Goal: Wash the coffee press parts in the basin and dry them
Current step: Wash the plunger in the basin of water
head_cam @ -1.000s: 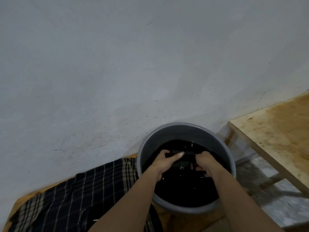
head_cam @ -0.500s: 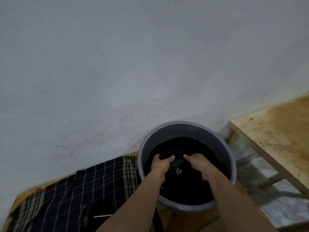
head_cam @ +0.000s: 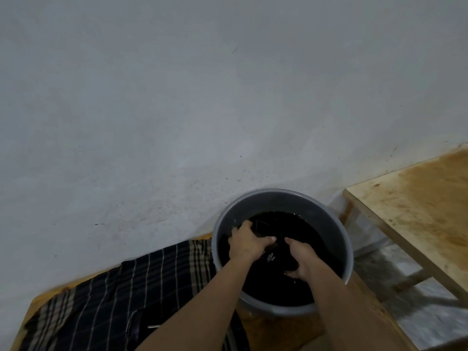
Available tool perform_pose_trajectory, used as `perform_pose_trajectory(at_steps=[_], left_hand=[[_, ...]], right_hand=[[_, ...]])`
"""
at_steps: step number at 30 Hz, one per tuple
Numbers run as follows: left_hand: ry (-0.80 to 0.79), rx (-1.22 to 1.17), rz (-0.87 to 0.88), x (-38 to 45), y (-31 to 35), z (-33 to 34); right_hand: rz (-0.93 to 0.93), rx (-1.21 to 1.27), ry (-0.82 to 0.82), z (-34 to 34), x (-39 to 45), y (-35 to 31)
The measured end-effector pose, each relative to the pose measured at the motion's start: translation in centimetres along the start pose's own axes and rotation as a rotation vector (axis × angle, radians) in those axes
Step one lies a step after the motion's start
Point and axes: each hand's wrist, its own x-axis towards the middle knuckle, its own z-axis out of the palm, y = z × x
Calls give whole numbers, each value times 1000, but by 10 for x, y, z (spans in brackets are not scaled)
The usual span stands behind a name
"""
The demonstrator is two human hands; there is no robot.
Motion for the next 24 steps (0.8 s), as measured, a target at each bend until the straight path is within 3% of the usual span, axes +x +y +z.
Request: perform_pose_trajectory(at_steps=[5, 13, 17, 20, 24], left_hand=[[76, 342, 256, -11, 24, -19], [176, 490, 530, -29, 63, -52], [252, 454, 617, -37, 84, -71], [304, 356, 655, -43, 94, -79], [247, 399, 593, -52, 79, -72]], right_hand=[[-75, 100, -57, 5, -13, 1], [-208, -28, -27, 14, -44, -28], [-319, 18, -3, 15, -58, -50], [-421, 220, -125, 13, -72, -55], [-364, 236, -179, 15, -78, -35]])
